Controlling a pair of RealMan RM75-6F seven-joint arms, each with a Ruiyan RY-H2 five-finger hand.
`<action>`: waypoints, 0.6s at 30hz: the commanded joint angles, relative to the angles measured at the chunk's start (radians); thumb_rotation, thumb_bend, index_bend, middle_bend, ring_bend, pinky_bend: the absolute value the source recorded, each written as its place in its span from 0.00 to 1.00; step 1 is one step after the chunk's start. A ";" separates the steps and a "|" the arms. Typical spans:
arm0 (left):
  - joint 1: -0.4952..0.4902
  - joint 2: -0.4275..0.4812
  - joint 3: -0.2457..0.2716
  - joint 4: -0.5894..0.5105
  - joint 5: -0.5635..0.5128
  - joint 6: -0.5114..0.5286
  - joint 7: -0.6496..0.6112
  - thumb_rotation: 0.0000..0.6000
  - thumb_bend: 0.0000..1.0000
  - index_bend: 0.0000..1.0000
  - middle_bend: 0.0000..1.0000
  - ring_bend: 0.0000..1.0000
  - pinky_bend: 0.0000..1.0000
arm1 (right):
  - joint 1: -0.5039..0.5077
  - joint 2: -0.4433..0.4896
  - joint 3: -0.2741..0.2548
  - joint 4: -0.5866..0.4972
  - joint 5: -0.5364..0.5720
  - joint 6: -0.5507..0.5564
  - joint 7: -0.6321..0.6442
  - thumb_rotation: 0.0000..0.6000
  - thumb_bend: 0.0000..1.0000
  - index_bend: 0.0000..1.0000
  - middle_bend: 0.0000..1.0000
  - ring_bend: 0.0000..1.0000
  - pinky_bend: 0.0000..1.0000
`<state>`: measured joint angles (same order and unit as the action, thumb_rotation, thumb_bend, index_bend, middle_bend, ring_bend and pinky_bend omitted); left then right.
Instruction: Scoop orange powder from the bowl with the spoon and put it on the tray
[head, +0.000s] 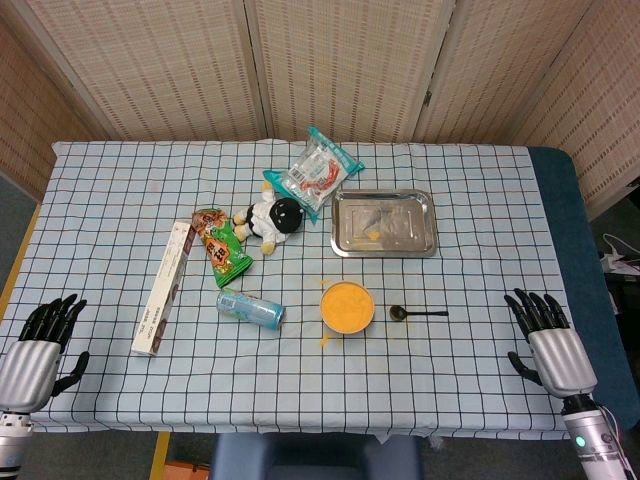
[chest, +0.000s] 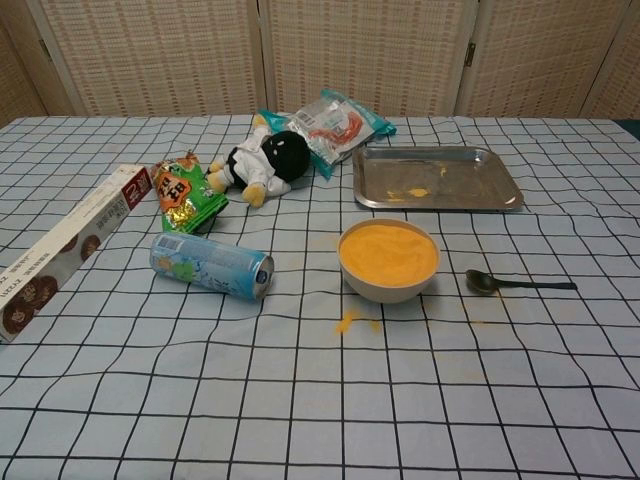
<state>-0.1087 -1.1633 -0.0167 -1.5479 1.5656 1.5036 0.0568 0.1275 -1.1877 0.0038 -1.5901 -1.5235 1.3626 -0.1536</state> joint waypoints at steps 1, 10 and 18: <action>0.005 0.001 0.000 -0.006 -0.001 0.008 -0.004 1.00 0.43 0.00 0.00 0.00 0.07 | 0.014 -0.009 0.003 -0.004 0.016 -0.029 -0.009 1.00 0.24 0.00 0.00 0.00 0.00; 0.003 0.016 -0.002 -0.013 -0.004 0.002 -0.040 1.00 0.43 0.00 0.00 0.00 0.07 | 0.178 -0.062 0.072 -0.030 0.106 -0.258 -0.102 1.00 0.24 0.15 0.00 0.00 0.00; 0.001 0.026 0.004 -0.016 0.000 -0.007 -0.063 1.00 0.43 0.00 0.00 0.00 0.07 | 0.265 -0.181 0.111 0.032 0.157 -0.337 -0.161 1.00 0.24 0.47 0.00 0.00 0.00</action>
<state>-0.1073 -1.1410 -0.0144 -1.5630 1.5642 1.4980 0.0012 0.3584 -1.3192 0.0989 -1.5913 -1.3861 1.0544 -0.2912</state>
